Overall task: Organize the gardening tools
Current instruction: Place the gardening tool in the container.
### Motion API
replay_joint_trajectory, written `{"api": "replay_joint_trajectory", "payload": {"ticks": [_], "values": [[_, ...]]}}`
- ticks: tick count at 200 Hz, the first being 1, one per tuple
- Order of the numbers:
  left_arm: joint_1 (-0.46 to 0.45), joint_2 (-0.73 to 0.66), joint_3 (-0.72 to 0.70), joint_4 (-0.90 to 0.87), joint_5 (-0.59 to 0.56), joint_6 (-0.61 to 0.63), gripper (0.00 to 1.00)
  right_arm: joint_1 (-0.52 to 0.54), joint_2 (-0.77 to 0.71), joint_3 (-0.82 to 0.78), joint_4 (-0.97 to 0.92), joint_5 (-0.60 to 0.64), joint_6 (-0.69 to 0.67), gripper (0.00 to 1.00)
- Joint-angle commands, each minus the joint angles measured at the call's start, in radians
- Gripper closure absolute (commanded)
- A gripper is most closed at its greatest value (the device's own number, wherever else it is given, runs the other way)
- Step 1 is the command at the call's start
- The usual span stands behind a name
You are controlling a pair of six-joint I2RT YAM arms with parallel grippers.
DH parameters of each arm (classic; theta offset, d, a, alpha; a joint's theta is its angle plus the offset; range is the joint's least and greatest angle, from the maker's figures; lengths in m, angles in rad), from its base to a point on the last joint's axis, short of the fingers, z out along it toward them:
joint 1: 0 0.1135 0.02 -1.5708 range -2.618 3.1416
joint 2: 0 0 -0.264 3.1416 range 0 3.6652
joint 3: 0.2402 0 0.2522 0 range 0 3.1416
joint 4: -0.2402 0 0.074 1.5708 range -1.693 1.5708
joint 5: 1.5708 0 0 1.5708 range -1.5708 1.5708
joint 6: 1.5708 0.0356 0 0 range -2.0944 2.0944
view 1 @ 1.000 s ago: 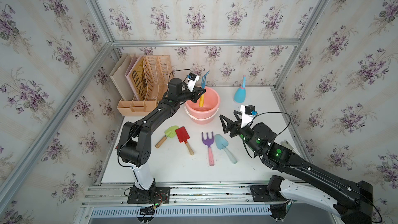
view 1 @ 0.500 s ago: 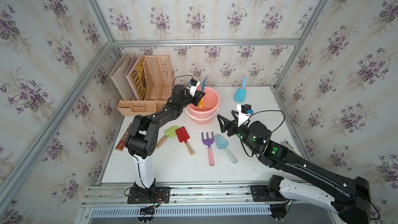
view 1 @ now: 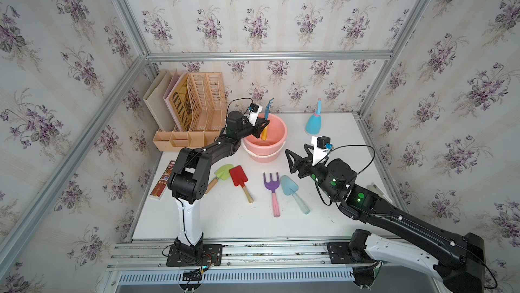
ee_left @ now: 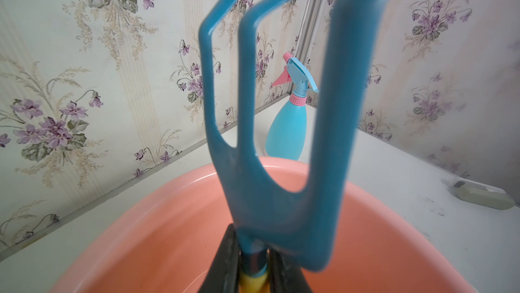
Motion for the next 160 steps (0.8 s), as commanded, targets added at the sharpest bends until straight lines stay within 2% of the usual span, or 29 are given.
{"api": "replay_joint_trajectory", "payload": {"ticks": [1,25,73,118,134,160], "values": [[-0.001,-0.010,-0.004,0.015,-0.008,0.021,0.70,0.000,0.003,0.004,0.006,0.006,-0.006,0.12],[-0.001,-0.011,-0.010,0.026,-0.021,0.018,0.62,0.000,0.004,0.006,0.005,0.006,-0.006,0.12],[-0.001,-0.015,-0.032,0.055,-0.032,0.004,0.57,0.000,-0.004,0.006,-0.003,0.011,-0.004,0.12],[0.000,-0.065,-0.064,0.077,-0.053,0.009,0.45,0.000,0.002,0.007,-0.005,0.008,-0.004,0.12],[0.000,-0.099,-0.080,0.089,-0.068,0.018,0.33,0.000,0.008,0.007,-0.004,0.003,-0.005,0.11],[-0.001,-0.159,-0.089,0.084,-0.085,0.044,0.20,0.000,0.024,0.010,-0.004,-0.001,-0.004,0.11]]}}
